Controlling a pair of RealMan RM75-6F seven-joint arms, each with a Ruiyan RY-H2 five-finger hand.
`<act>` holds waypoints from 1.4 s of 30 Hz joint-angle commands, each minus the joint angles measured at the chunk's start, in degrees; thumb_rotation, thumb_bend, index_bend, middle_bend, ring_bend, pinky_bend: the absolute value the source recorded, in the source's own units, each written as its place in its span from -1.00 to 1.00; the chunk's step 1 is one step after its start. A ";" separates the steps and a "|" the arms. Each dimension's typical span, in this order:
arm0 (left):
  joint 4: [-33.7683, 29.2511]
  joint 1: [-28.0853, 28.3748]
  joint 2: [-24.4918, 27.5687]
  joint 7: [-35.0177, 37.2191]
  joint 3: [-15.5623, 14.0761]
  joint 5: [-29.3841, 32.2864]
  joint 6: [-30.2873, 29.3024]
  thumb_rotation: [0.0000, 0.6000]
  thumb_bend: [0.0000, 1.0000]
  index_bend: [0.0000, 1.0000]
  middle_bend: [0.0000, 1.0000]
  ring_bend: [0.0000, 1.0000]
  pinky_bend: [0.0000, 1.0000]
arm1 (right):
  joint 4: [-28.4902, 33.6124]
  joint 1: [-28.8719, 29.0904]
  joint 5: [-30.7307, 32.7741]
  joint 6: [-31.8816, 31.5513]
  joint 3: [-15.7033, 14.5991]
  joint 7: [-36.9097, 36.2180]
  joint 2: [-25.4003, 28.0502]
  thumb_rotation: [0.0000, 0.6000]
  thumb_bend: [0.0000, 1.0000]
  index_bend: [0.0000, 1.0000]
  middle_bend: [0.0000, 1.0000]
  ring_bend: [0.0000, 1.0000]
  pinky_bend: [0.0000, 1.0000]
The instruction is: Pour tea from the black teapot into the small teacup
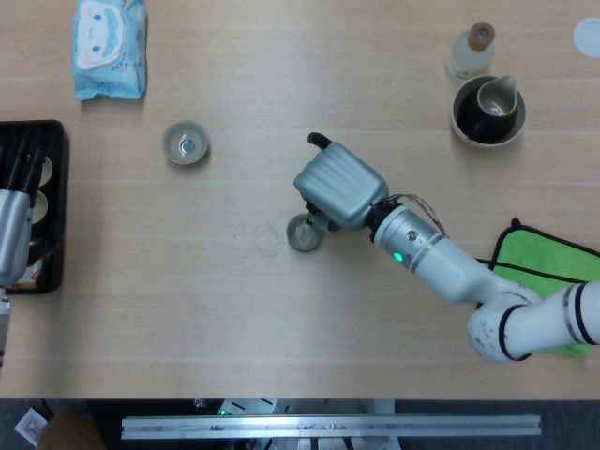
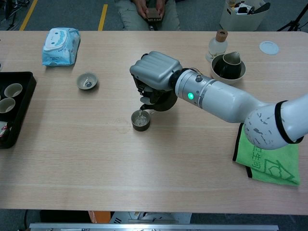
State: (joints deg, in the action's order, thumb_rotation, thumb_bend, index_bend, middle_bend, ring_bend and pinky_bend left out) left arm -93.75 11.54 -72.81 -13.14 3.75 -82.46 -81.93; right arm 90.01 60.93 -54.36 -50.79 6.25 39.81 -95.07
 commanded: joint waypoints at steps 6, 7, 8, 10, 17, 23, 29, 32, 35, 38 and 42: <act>-0.03 0.05 0.15 -0.04 0.13 0.01 0.17 1.00 -0.31 -0.90 -0.88 -1.00 -0.81 | -1.80 -2.61 -3.83 -1.08 -0.76 -5.74 -1.32 0.94 -0.44 1.00 0.99 0.96 -0.59; -0.07 0.07 0.14 -0.10 0.13 -0.04 0.18 1.00 -0.31 -0.90 -0.88 -1.00 -0.81 | -2.14 -2.87 -4.35 -1.12 -0.87 -6.36 -1.57 0.96 -0.44 1.00 0.99 0.96 -0.59; -0.12 0.09 0.11 -0.19 0.12 -0.11 0.19 1.00 -0.31 -0.90 -0.88 -1.00 -0.81 | -2.65 -3.21 -5.08 -1.25 -0.98 -7.18 -1.95 0.97 -0.44 1.00 0.99 0.96 -0.59; -0.19 0.11 0.09 -0.24 0.14 -0.10 0.24 1.00 -0.31 -0.90 -0.88 -1.00 -0.81 | -3.45 -3.80 -6.31 -1.65 -1.11 -8.52 -2.55 0.97 -0.44 1.00 0.99 0.96 -0.59; -0.26 0.26 0.12 -0.49 0.23 0.01 0.59 1.00 -0.31 -0.90 -0.88 -1.00 -0.81 | -5.61 -6.69 -10.59 -3.37 -1.19 -15.10 -4.10 1.00 -0.47 1.00 0.99 0.96 -0.59; -0.69 0.46 0.13 -0.94 0.28 -0.18 0.73 1.00 -0.31 -0.91 -0.89 -1.00 -0.81 | -6.10 -8.03 -13.32 -3.99 -0.73 -18.43 -4.15 1.00 -0.47 1.00 0.99 0.95 -0.59; -0.96 0.51 0.28 -1.22 0.29 -0.13 0.86 1.00 -0.31 -0.91 -0.89 -1.00 -0.81 | -4.85 -9.68 -15.58 -5.64 0.04 -21.37 -2.81 1.00 -0.47 1.00 0.99 0.95 -0.59; -1.06 0.55 0.33 -1.38 0.22 -0.17 0.97 1.00 -0.31 -0.91 -0.89 -1.00 -0.81 | -3.87 -11.06 -16.52 -6.81 0.20 -23.12 -1.49 1.00 -0.47 1.00 0.99 0.95 -0.59; -1.08 0.63 0.34 -1.46 0.16 -0.17 1.19 1.00 -0.31 -0.91 -0.89 -1.00 -0.81 | -3.04 -12.50 -17.44 -7.95 -0.01 -24.51 -0.06 1.00 -0.47 1.00 0.99 0.95 -0.59; -1.11 0.72 0.33 -1.52 0.18 -0.19 1.29 1.00 -0.31 -0.91 -0.89 -1.00 -0.81 | -2.49 -14.03 -18.17 -8.99 -0.40 -25.72 1.53 1.00 -0.47 1.00 0.99 0.95 -0.59; -1.33 0.74 0.42 -1.50 0.12 -0.19 1.41 1.00 -0.31 -0.91 -0.89 -1.00 -0.81 | -2.55 -16.09 -18.57 -9.84 -1.04 -27.48 3.51 1.00 -0.47 1.00 0.99 0.95 -0.59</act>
State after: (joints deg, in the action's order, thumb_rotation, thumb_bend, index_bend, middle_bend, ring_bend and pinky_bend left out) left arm -95.07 12.28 -72.40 -14.65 3.88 -82.65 -80.53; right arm 87.46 45.33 -72.79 -60.35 5.48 12.79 -92.02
